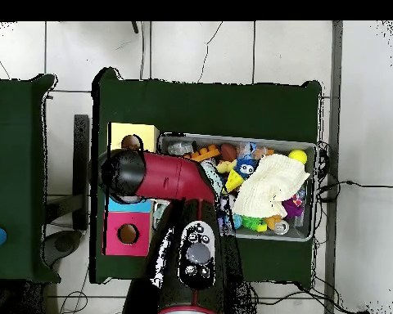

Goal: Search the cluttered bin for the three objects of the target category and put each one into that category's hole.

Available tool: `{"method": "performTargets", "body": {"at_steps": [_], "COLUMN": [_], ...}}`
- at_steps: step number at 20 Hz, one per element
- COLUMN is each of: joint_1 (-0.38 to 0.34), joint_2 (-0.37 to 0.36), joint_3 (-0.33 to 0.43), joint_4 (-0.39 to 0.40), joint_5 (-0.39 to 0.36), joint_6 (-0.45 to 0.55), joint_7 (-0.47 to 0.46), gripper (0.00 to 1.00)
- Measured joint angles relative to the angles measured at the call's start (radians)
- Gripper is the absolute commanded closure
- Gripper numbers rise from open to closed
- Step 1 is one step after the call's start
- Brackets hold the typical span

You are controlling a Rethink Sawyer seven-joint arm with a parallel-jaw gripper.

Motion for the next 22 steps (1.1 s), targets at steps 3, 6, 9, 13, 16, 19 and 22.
{"method": "performTargets", "body": {"at_steps": [3, 6, 9, 13, 16, 19, 22], "joint_1": [0.006, 0.009, 0.013, 0.017, 0.023, 0.03, 0.039], "joint_2": [0.038, 0.062, 0.067, 0.075, 0.086, 0.1, 0.108], "joint_3": [0.003, 0.004, -0.001, -0.005, -0.007, -0.009, -0.014], "joint_4": [0.0, 0.0, -0.004, -0.018, -0.044, -0.075, -0.104], "joint_5": [0.028, 0.049, 0.068, 0.083, 0.095, 0.107, 0.113], "joint_6": [-0.044, -0.076, -0.081, -0.079, -0.079, -0.077, -0.059], "joint_7": [0.016, 0.02, 0.02, 0.02, 0.02, 0.02, 0.025], "gripper": [1.0, 1.0, 1.0, 1.0, 1.0, 1.0, 1.0]}}
